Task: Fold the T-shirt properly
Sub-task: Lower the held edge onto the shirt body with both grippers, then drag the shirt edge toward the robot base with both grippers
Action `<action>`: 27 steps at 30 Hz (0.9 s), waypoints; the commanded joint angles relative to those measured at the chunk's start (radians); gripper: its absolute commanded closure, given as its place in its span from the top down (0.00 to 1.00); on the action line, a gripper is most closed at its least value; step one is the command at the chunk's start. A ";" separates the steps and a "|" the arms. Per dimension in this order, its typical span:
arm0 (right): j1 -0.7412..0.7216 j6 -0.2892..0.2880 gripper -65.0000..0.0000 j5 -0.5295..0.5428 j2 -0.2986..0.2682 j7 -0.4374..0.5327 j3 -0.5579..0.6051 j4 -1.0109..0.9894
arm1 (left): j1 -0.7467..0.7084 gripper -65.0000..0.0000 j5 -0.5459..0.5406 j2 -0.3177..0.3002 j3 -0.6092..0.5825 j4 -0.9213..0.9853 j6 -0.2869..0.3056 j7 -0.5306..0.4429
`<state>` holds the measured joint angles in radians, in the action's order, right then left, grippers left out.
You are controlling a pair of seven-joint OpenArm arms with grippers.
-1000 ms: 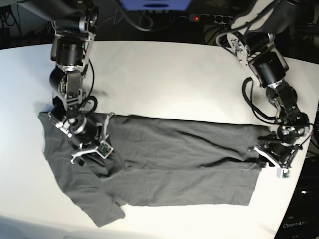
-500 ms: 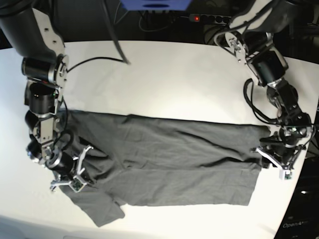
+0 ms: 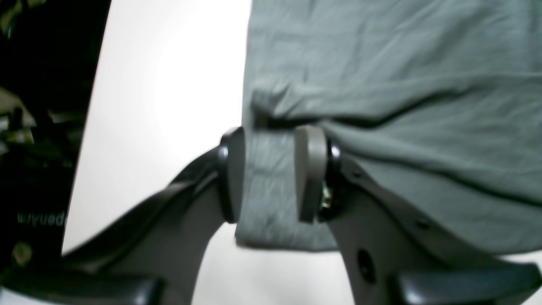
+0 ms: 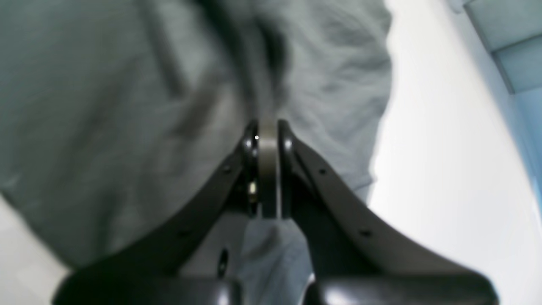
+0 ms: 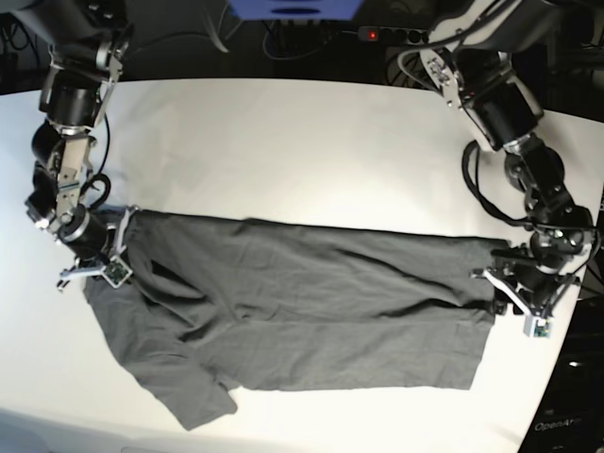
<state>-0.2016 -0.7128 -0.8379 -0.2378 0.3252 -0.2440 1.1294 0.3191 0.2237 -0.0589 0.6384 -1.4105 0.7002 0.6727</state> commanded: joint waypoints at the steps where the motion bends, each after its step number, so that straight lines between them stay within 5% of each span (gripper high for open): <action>1: -0.017 0.015 0.01 0.032 -0.010 0.033 -0.005 0.041 | 0.028 0.30 -0.013 0.001 -0.004 -0.022 -0.002 -0.021; 11: 0.037 0.015 0.01 0.033 0.025 0.044 -0.068 -0.005 | 0.025 0.16 -0.011 0.011 -0.005 -0.013 -0.002 0.003; 27: 0.037 0.015 0.01 0.033 0.036 0.044 -0.068 -0.062 | 0.031 0.15 -0.002 -0.008 -0.005 0.224 -0.002 -0.100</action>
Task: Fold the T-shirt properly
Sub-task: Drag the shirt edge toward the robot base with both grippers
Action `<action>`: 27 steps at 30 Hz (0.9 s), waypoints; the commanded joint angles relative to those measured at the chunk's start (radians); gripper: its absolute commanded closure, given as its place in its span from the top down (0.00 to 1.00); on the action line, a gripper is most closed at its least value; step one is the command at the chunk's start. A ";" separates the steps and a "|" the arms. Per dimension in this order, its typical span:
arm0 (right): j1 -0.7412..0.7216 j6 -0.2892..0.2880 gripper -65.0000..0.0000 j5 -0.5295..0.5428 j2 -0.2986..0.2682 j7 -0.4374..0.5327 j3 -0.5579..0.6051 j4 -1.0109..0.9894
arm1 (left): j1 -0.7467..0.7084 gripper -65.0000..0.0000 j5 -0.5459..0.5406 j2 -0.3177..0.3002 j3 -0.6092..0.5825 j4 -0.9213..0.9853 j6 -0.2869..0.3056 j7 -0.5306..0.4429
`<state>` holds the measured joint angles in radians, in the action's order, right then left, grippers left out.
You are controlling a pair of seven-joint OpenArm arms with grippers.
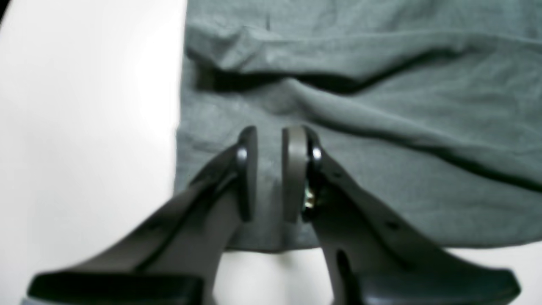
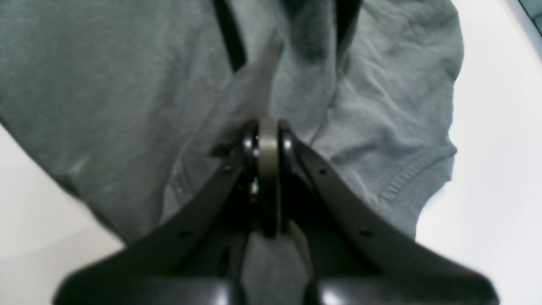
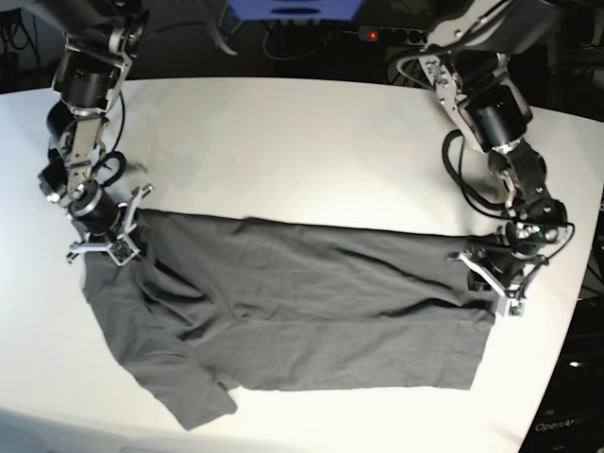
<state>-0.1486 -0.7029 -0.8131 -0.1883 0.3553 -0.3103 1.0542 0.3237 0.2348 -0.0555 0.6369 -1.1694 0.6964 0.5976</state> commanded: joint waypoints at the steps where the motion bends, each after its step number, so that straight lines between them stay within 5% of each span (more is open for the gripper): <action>1: -0.013 0.005 0.01 0.008 -0.014 0.014 -0.002 0.013 | 0.027 0.15 -0.013 -0.020 -0.004 -0.005 0.002 -0.024; 27: 0.149 0.005 0.01 0.008 -0.010 0.014 -0.080 0.018 | -0.010 0.15 0.038 -0.120 0.002 0.102 0.002 0.037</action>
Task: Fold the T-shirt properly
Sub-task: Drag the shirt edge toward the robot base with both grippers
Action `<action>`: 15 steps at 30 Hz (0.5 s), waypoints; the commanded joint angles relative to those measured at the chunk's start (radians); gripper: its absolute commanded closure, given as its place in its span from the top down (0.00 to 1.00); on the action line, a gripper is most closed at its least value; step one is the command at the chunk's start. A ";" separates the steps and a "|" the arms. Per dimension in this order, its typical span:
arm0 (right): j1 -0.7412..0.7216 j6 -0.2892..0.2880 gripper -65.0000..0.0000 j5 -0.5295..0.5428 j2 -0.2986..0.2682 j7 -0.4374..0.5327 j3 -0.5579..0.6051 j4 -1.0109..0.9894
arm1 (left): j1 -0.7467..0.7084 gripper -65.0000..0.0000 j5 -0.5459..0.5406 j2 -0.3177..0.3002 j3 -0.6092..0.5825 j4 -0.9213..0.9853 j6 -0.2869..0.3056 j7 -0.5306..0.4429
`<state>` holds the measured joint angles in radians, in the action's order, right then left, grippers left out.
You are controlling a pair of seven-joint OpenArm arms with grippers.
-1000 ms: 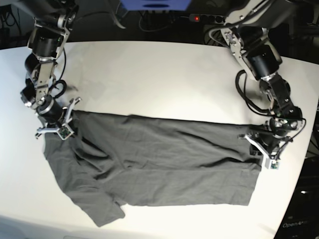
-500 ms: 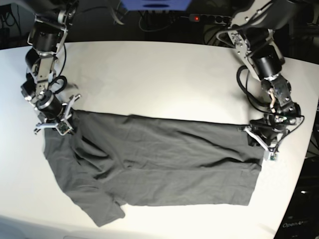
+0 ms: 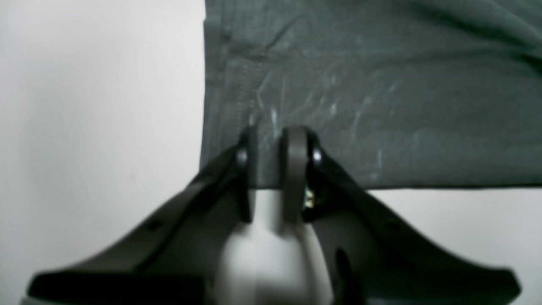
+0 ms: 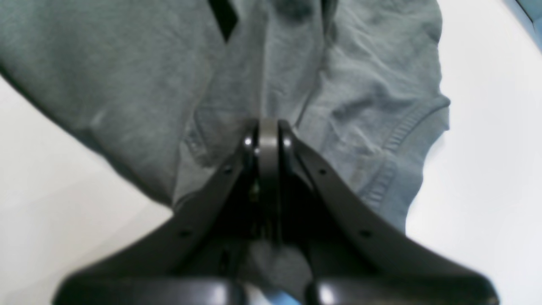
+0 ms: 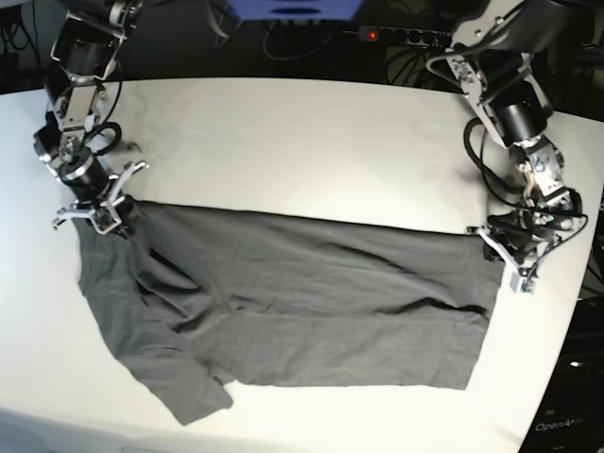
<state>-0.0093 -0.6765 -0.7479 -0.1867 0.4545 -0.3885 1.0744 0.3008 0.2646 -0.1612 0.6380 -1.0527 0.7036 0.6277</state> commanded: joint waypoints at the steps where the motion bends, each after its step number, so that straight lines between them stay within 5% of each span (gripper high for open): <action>1: 0.021 -0.022 0.01 -0.057 -0.012 -0.086 -0.002 -0.003 | -0.004 0.15 0.006 -0.015 0.001 -0.014 -0.005 0.007; 15: 0.139 -0.022 0.01 0.006 -0.012 -0.084 0.000 0.091 | -0.114 0.15 0.006 -0.016 -0.004 -0.028 -0.005 0.071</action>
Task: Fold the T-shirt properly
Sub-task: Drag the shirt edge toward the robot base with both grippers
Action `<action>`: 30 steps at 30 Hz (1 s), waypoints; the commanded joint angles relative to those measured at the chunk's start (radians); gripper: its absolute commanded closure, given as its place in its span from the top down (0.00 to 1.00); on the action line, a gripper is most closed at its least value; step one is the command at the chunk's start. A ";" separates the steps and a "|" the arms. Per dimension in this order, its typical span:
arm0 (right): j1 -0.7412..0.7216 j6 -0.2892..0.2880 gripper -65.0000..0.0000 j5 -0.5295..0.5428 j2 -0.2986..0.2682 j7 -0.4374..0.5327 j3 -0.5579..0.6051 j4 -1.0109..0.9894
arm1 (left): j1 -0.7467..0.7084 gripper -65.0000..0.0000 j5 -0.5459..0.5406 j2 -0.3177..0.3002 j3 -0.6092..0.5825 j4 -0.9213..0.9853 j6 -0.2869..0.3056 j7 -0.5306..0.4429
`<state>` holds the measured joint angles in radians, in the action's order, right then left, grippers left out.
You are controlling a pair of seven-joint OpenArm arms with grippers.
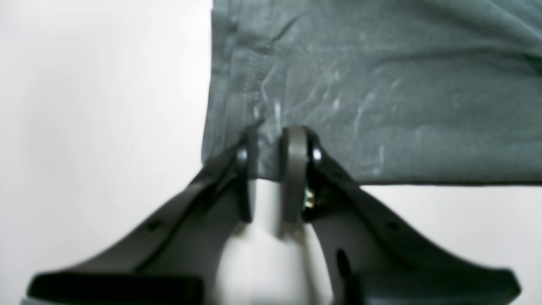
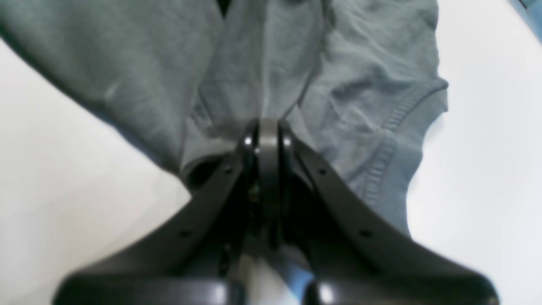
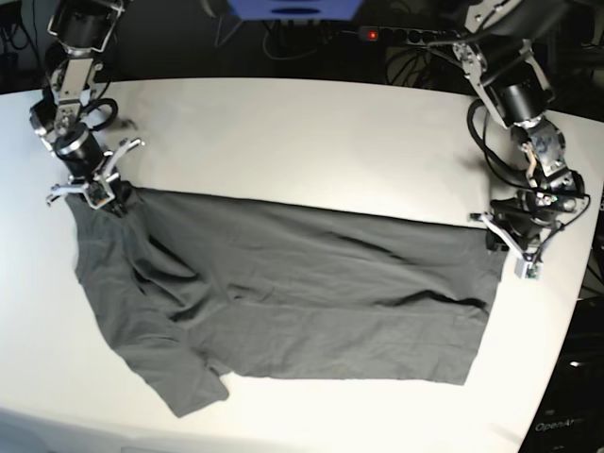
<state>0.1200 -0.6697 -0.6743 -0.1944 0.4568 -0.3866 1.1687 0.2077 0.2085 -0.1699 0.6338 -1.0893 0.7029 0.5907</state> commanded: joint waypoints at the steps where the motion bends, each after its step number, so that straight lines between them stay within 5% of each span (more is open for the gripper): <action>1: 0.027 -0.028 0.01 -0.068 -0.003 -0.086 -0.001 0.014 | -0.030 0.15 0.062 -0.007 0.001 0.004 -0.005 0.111; 8: 0.114 -0.028 0.01 -0.068 0.017 -0.086 -0.002 0.107 | -0.126 0.15 0.062 0.002 -0.001 -0.113 -0.005 0.119; 17: 0.189 -0.028 0.01 -0.028 0.016 -0.085 -0.002 0.118 | -0.230 0.15 0.061 0.005 0.007 -0.259 -0.005 0.260; 30: 0.295 -0.028 0.01 -0.019 0.039 0.033 -0.088 0.116 | -0.406 0.15 0.056 0.042 0.008 -0.434 -0.005 0.295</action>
<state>0.3927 -0.6811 -0.6029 -0.1432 0.5934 -0.4683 1.2942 -0.1745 0.1970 -0.1295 0.6392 -1.5360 0.6865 0.7780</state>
